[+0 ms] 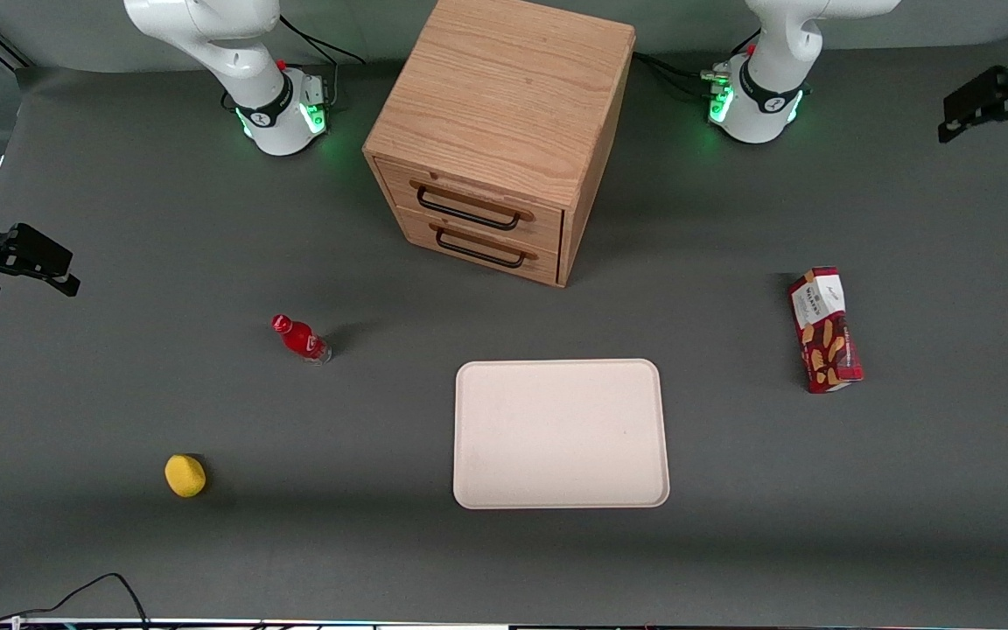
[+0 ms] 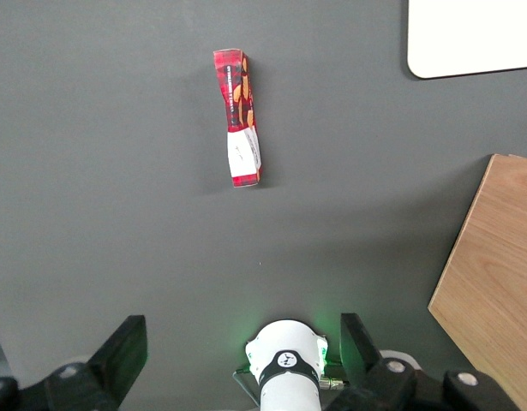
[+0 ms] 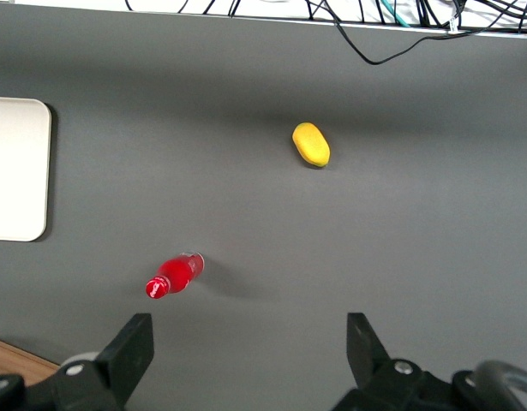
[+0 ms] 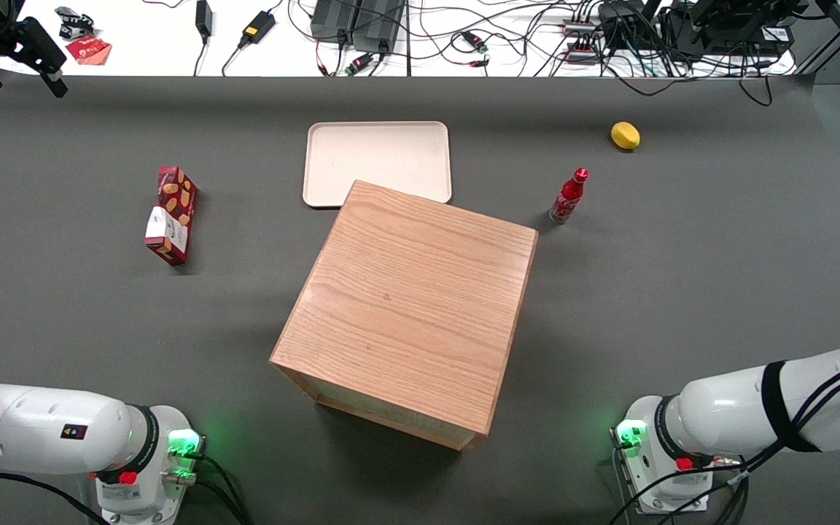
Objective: Place red cookie box on tray
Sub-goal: 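Move the left gripper down over the red shortbread box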
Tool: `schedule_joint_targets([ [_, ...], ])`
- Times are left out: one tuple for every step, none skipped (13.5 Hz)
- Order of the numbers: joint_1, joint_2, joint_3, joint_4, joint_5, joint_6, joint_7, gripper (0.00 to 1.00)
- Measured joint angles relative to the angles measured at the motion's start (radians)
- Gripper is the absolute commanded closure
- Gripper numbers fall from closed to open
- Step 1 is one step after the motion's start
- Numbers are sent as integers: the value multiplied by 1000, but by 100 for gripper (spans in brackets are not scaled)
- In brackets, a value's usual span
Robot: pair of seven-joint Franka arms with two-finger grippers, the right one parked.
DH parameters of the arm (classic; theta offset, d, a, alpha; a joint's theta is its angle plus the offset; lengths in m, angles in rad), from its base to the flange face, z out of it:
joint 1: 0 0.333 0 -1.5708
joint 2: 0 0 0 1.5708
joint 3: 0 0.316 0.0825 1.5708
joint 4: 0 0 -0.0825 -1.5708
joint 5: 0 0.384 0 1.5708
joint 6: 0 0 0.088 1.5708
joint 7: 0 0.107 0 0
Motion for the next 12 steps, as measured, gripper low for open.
schedule_joint_targets([
  [-1,4,-3,0,0,0,2,0],
  [-1,9,-4,0,0,0,9,0],
  [-1,14,-4,0,0,0,14,0],
  [-1,20,-4,-1,0,0,17,0],
  [-1,34,-2,-7,0,6,17,0],
  [0,54,2,-23,1,39,19,0],
  [0,77,5,-63,1,115,21,0],
  [1,102,7,-127,1,223,24,0],
  [2,133,8,-205,1,346,25,0],
  [2,169,9,-282,1,471,26,0],
  [2,213,13,-350,1,596,27,0],
  [3,261,20,-410,1,725,32,0],
])
